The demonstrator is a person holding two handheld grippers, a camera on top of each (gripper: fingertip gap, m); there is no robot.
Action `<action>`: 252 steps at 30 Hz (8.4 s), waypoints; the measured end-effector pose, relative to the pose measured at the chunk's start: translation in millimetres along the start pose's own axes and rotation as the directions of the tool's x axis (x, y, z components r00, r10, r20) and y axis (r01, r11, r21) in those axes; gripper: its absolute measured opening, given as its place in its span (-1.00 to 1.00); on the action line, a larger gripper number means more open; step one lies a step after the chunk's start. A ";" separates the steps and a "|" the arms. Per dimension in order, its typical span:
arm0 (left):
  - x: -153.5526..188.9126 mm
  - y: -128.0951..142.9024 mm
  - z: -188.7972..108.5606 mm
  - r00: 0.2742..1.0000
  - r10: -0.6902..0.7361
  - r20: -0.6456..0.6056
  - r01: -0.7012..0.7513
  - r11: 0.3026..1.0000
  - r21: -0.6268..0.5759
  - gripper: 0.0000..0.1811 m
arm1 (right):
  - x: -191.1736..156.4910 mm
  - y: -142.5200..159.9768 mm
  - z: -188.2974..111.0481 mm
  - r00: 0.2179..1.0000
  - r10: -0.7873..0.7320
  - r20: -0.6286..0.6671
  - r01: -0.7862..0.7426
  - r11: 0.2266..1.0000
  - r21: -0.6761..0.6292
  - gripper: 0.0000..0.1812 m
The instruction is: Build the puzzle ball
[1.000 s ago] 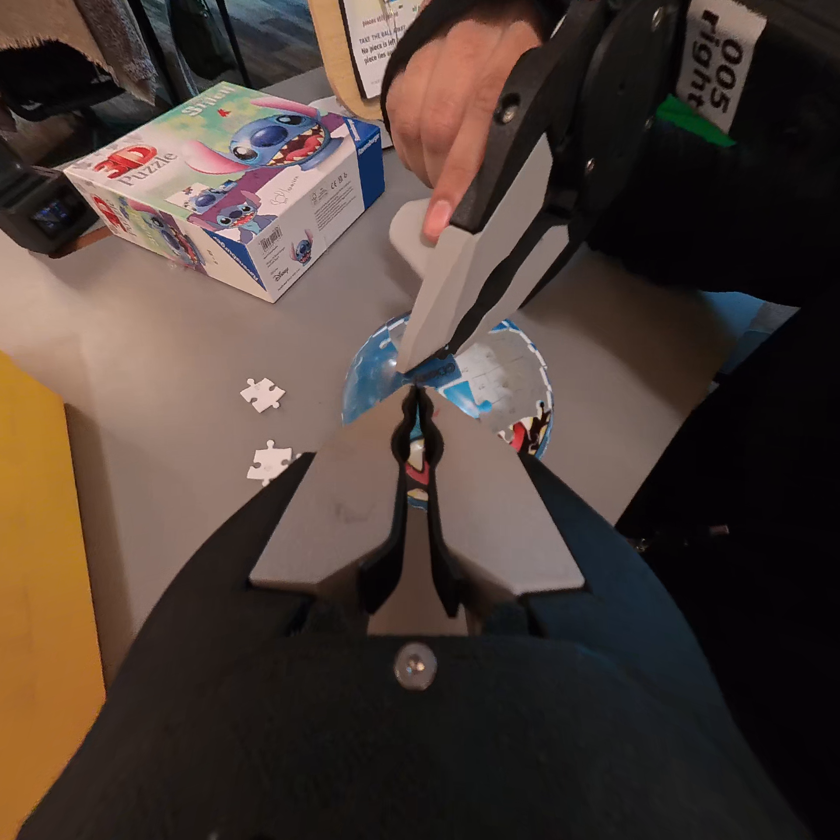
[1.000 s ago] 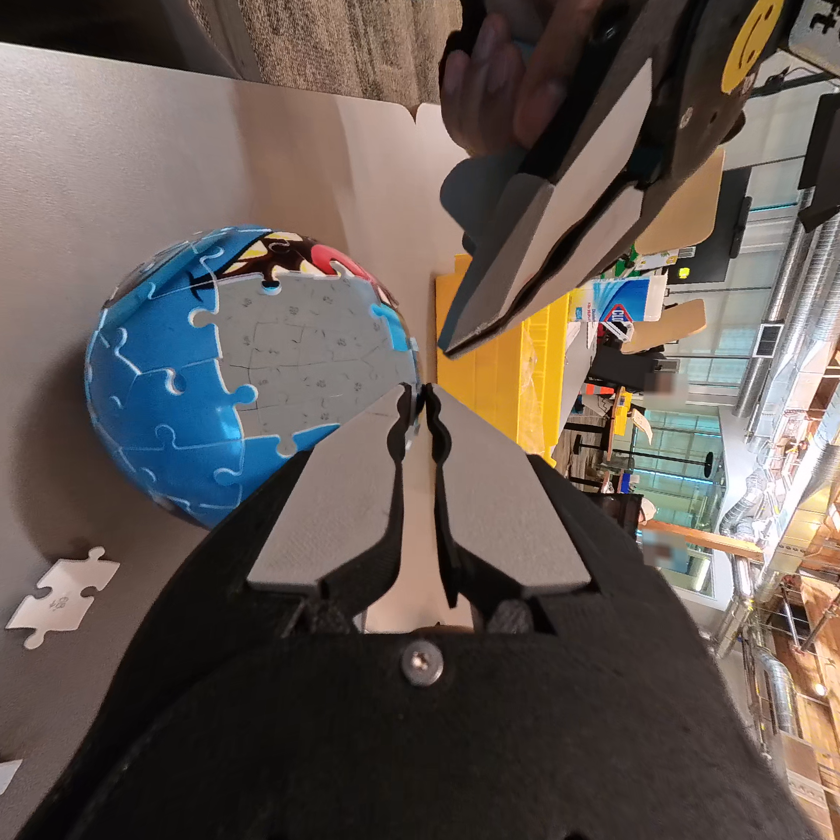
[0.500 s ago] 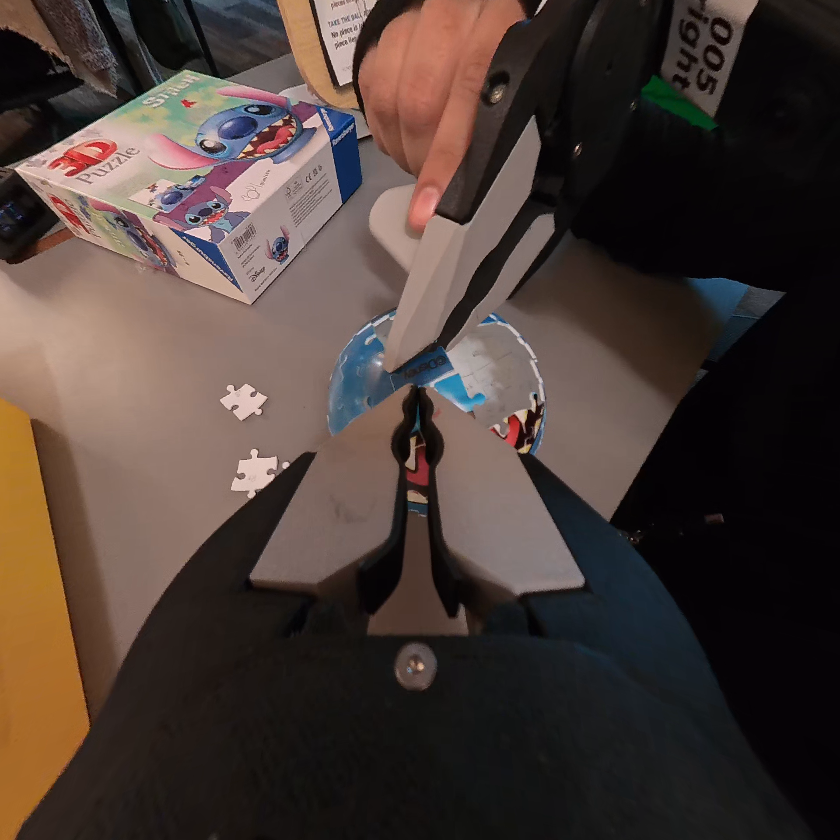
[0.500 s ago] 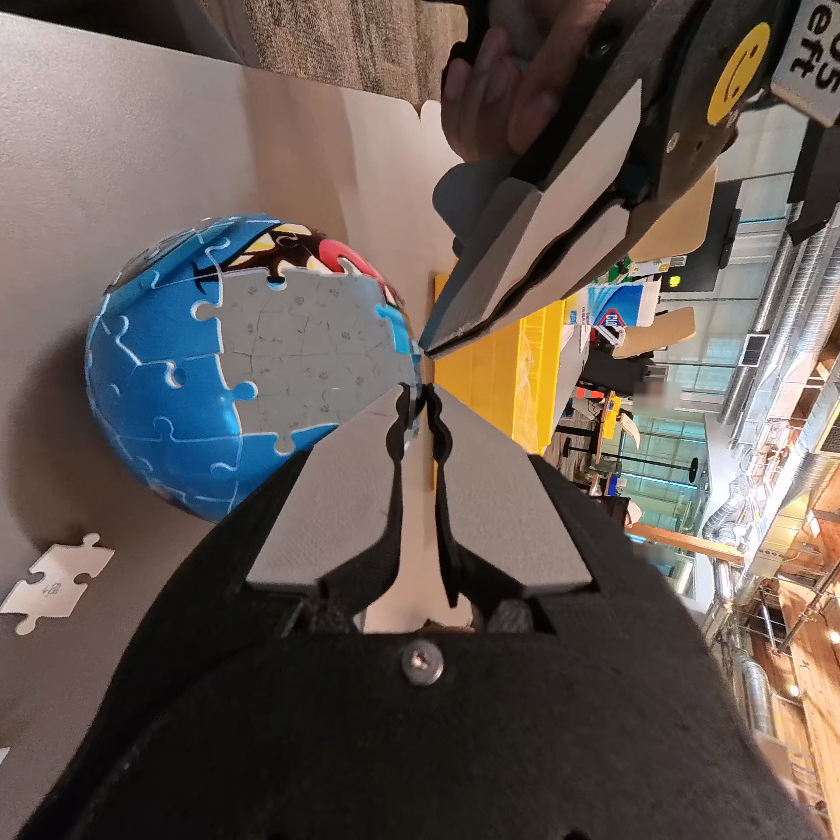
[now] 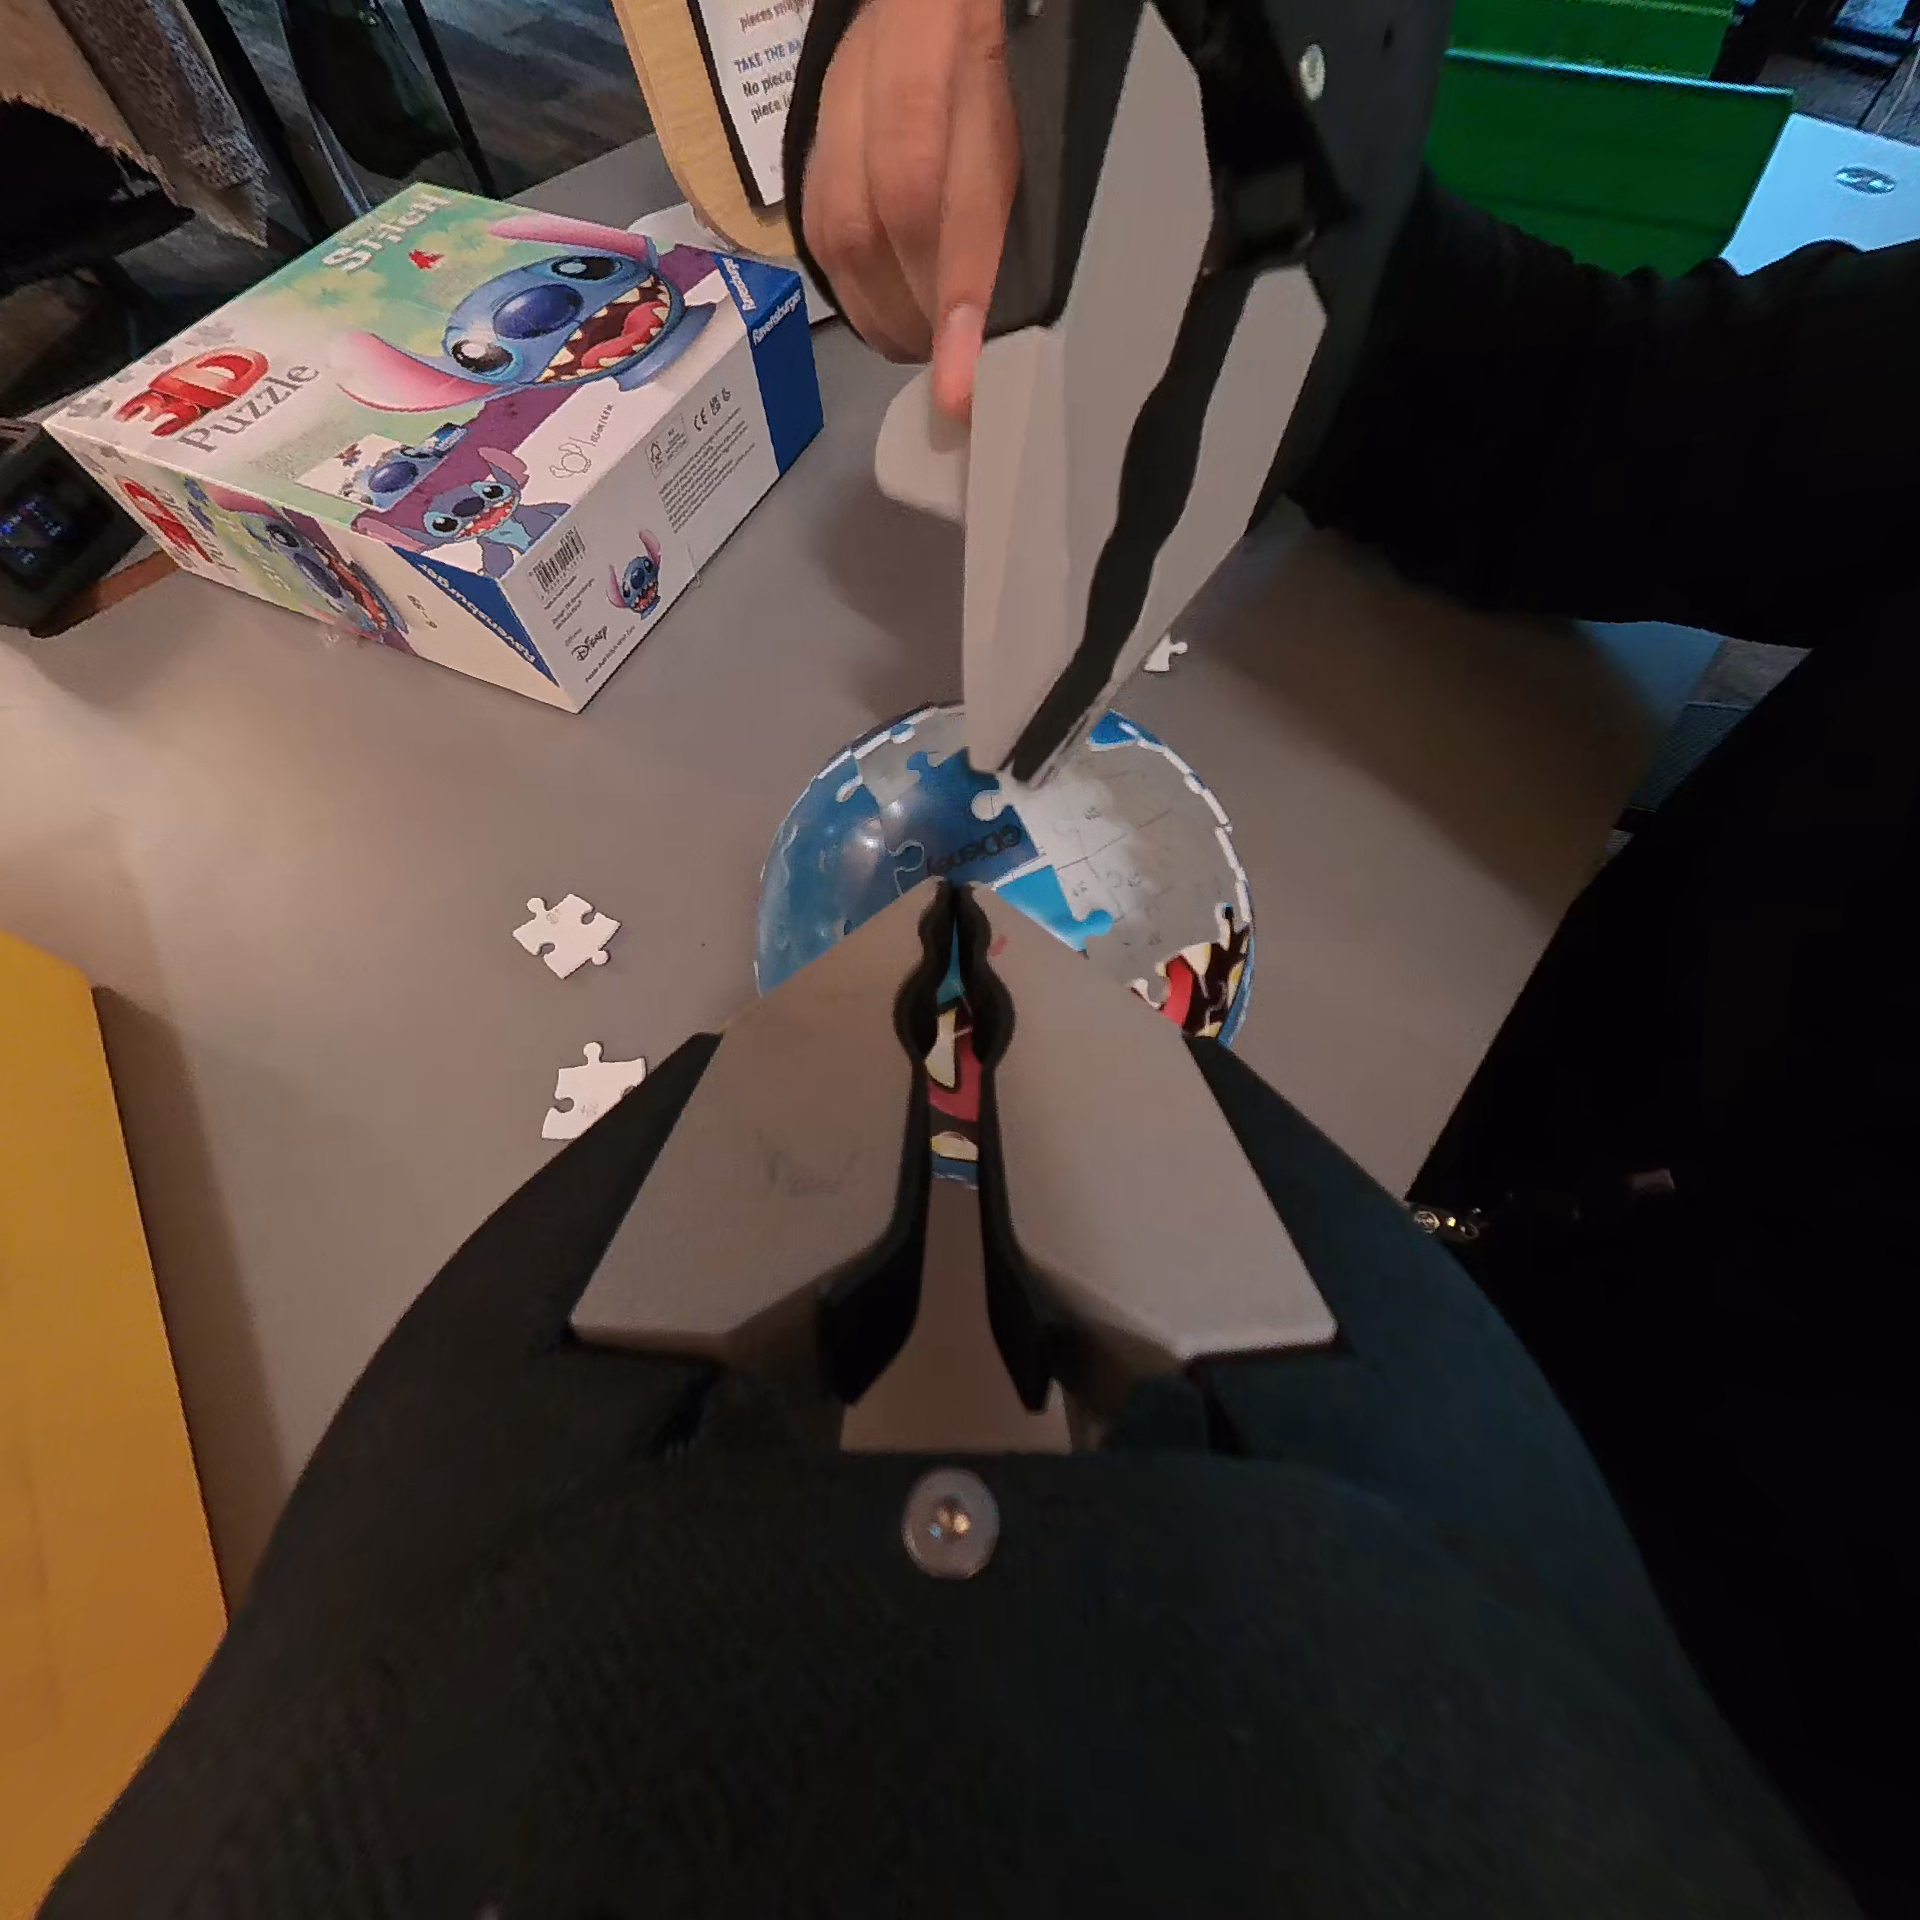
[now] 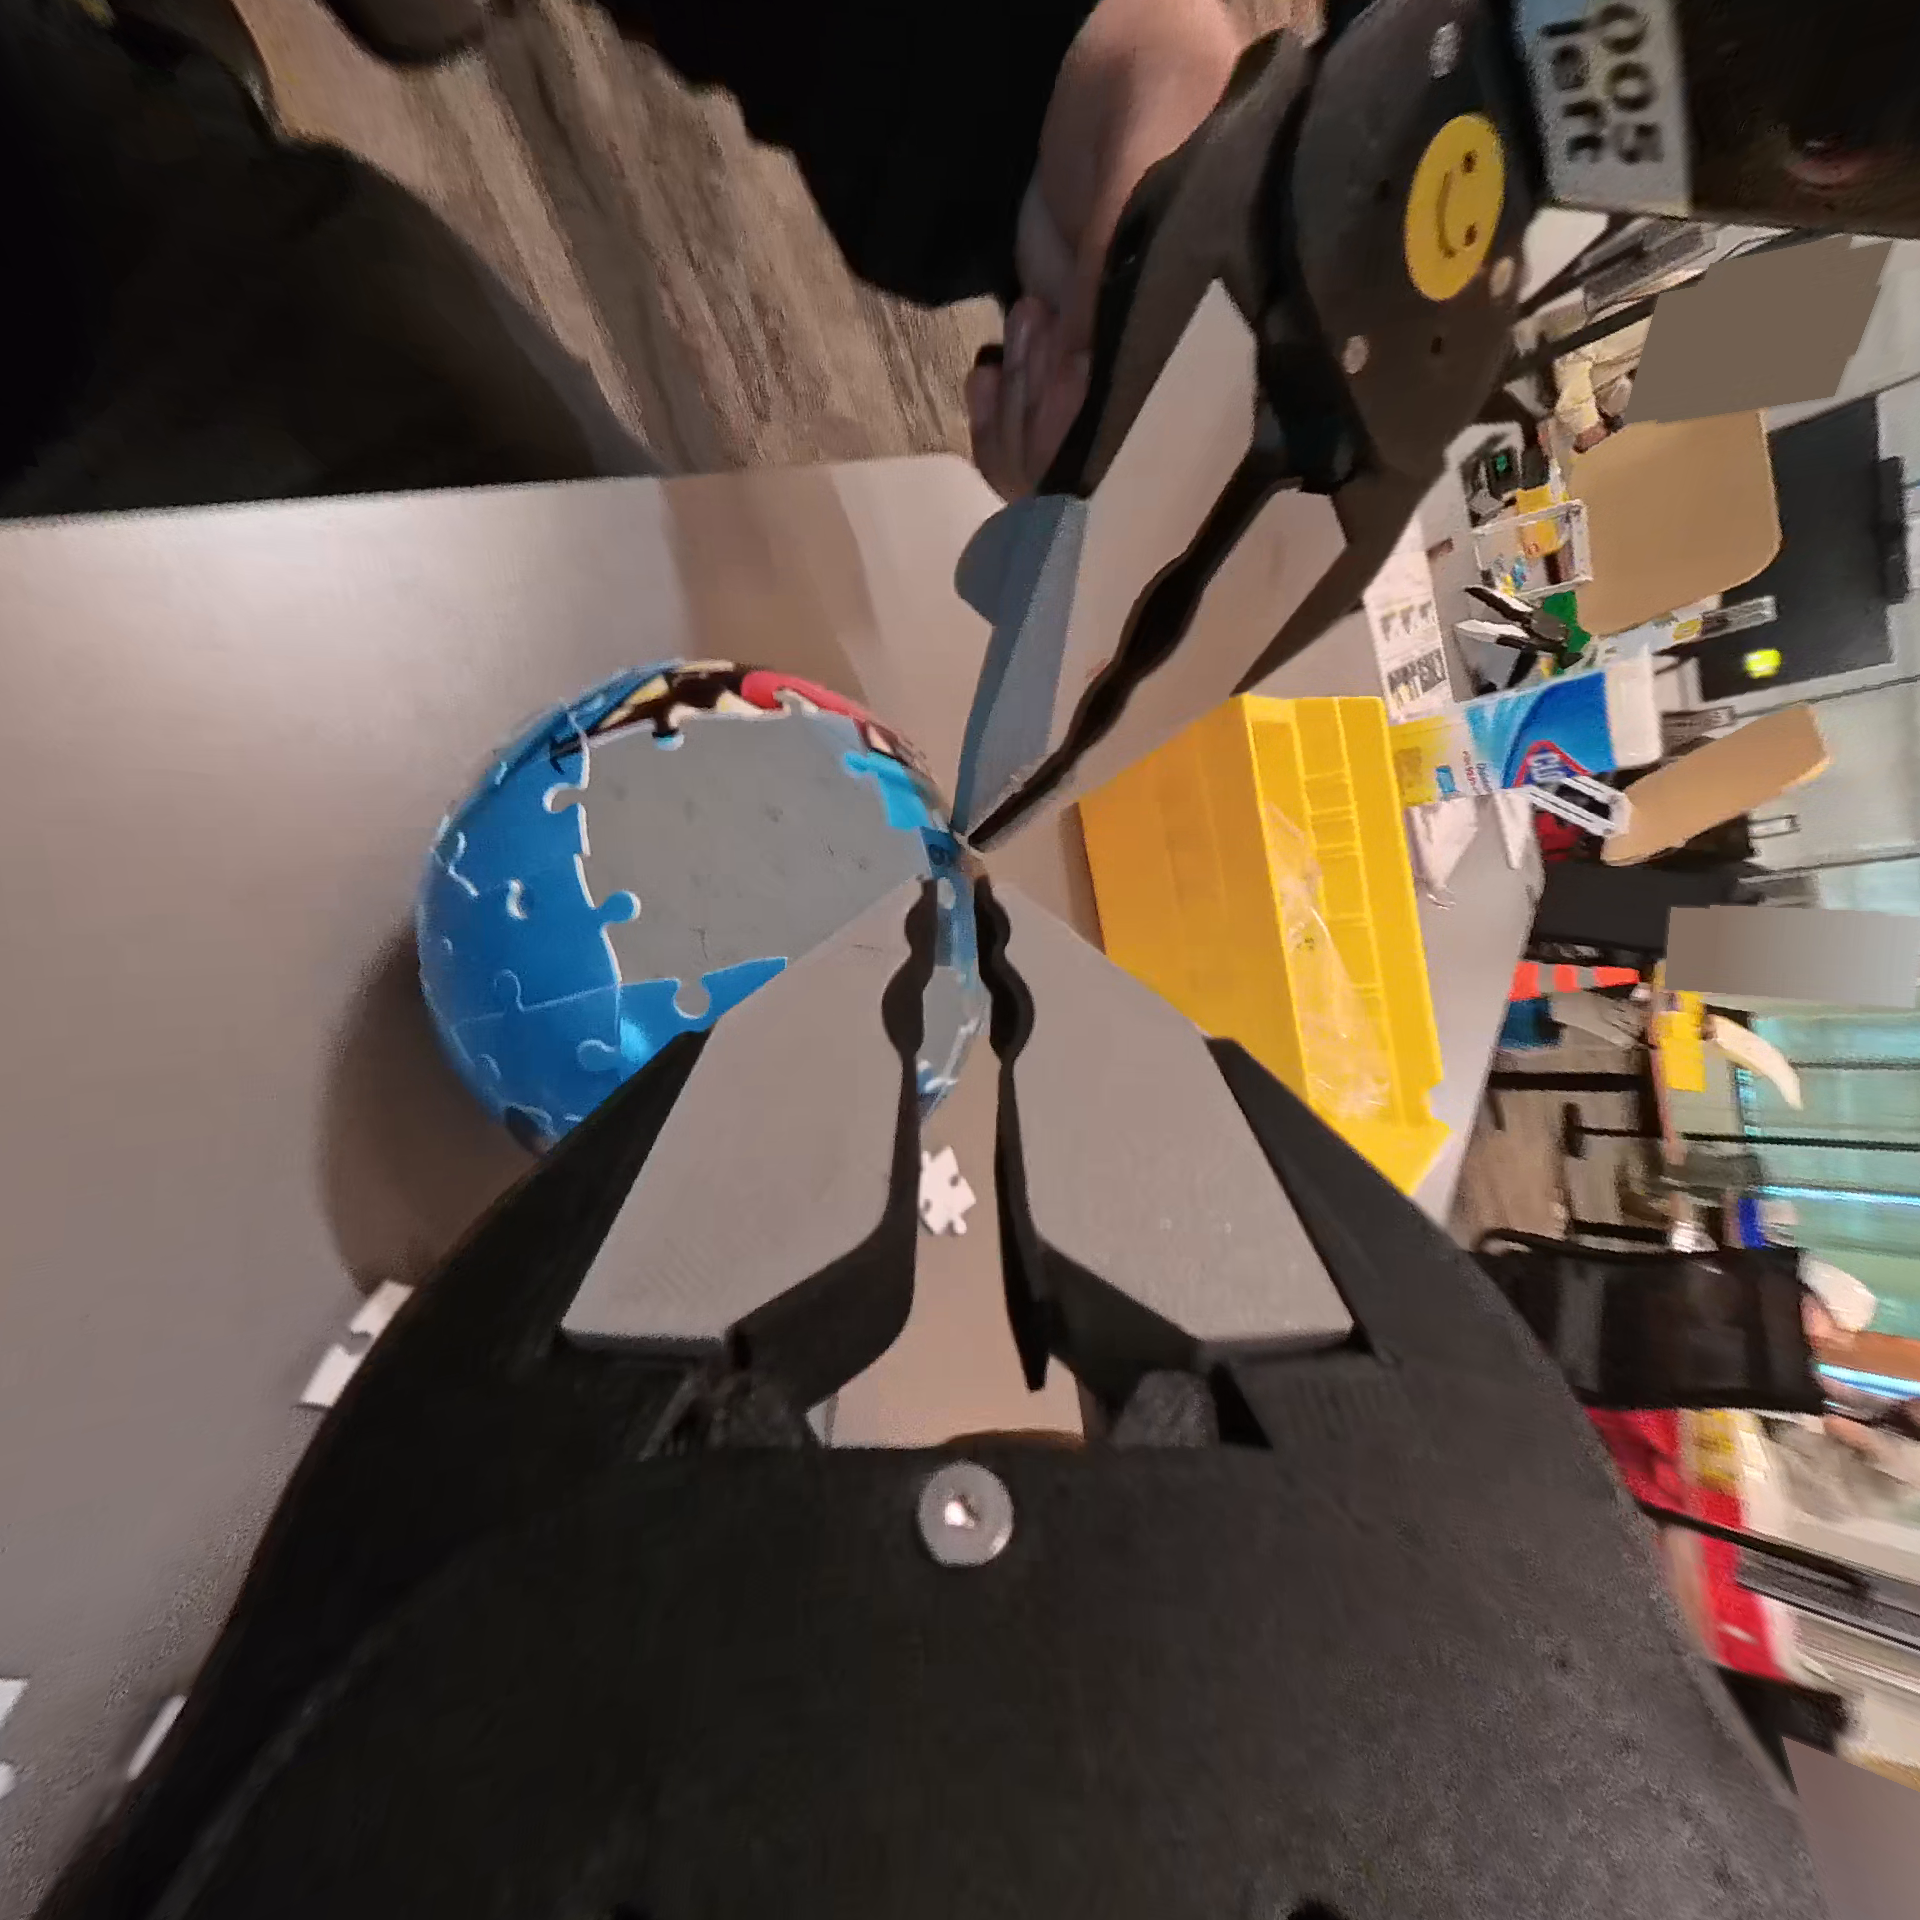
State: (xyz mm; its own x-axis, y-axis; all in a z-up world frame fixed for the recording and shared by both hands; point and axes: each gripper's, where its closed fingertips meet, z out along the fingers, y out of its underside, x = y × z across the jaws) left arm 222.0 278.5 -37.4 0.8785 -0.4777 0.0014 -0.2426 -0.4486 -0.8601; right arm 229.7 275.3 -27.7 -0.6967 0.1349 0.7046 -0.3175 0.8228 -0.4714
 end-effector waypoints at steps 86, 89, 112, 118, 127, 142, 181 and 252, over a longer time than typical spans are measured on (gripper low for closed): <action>-4.8 1.2 -1.7 0.988 -0.088 -0.124 0.087 0.996 -0.009 -1.00 | -0.6 19.2 11.2 0.964 -0.235 -0.123 0.221 0.968 -0.121 -0.98; -6.8 0.2 -3.2 0.992 -0.085 -0.099 0.085 0.996 0.002 -1.00 | -0.3 18.6 11.0 0.958 -0.246 -0.145 0.231 0.966 -0.114 -0.98; 6.8 15.5 -9.2 0.977 -0.212 -0.014 0.212 0.970 0.121 -0.82 | 2.5 18.5 10.1 0.928 -0.333 -0.165 0.300 0.933 -0.199 -0.96; 4.7 15.2 -11.2 0.976 -0.215 -0.019 0.215 0.966 0.143 -0.81 | 0.6 19.8 5.2 0.933 -0.330 -0.145 0.298 0.932 -0.207 -0.94; -0.8 18.8 -16.4 0.974 -0.224 -0.030 0.226 0.959 0.168 -0.81 | 3.9 19.8 -9.2 0.938 -0.322 -0.126 0.284 0.925 -0.253 -0.69; 4.0 14.7 -10.6 0.969 -0.221 -0.110 0.239 0.952 0.194 -0.82 | -7.7 -1.4 21.2 0.913 -0.398 -0.088 0.358 0.887 -0.293 -0.69; 12.0 6.6 0.8 0.988 -0.144 0.050 0.133 0.974 0.182 -0.75 | -1.2 11.6 26.7 0.914 -0.375 -0.152 0.341 0.916 -0.212 -0.99; 6.3 7.4 6.1 0.966 -0.062 0.251 0.040 0.995 0.090 -0.78 | -5.5 6.2 18.2 1.000 -0.004 0.004 0.003 0.996 0.085 -0.93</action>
State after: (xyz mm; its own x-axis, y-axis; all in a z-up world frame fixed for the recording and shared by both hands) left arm 228.3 276.8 -46.8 0.9670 -0.2437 -0.0736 -0.1689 -0.3978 -0.9018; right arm 219.8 269.6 -44.2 -0.6979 0.1297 0.7043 -0.3734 0.7733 -0.5124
